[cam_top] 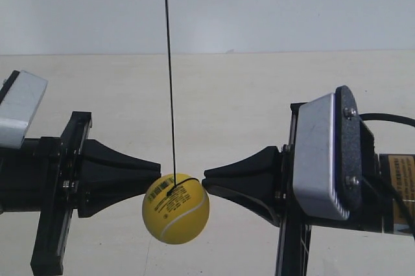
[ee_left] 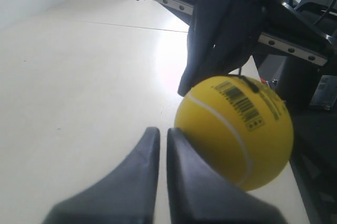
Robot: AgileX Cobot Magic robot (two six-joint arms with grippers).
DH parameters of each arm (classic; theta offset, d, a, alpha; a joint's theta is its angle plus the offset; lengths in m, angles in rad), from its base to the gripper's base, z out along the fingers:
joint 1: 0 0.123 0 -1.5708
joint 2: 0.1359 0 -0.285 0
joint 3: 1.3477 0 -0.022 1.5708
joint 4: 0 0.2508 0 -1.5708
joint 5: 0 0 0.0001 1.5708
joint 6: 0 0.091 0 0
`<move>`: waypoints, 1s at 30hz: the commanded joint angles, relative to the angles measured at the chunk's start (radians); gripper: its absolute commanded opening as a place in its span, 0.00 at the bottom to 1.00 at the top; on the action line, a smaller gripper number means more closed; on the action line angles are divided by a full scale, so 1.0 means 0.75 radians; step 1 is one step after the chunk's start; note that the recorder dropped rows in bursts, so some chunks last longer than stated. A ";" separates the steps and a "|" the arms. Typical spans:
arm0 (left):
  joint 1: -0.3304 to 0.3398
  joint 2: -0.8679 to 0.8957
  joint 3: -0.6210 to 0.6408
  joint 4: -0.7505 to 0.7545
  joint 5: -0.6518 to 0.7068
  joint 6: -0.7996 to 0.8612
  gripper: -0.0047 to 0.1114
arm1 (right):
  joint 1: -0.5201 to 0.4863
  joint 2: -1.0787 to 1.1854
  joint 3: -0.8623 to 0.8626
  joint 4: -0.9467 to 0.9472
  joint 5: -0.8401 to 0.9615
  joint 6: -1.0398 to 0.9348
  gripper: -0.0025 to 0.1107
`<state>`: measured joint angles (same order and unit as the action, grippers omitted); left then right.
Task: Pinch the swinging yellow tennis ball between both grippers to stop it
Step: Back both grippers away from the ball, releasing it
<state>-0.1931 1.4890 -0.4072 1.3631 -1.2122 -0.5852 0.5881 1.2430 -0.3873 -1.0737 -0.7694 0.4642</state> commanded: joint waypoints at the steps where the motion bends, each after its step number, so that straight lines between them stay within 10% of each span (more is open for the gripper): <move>1: -0.008 0.000 -0.007 0.004 -0.012 -0.011 0.08 | 0.000 0.005 -0.009 -0.001 -0.001 -0.009 0.02; 15: 0.003 0.000 -0.007 -0.057 0.093 0.025 0.08 | 0.000 0.005 -0.009 0.114 0.112 -0.109 0.02; 30: 0.256 0.000 -0.007 0.101 -0.012 -0.017 0.08 | 0.000 -0.114 -0.009 0.131 0.315 -0.110 0.02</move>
<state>-0.0134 1.4894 -0.4072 1.4238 -1.2073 -0.5849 0.5881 1.1649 -0.3873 -0.9857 -0.5587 0.3817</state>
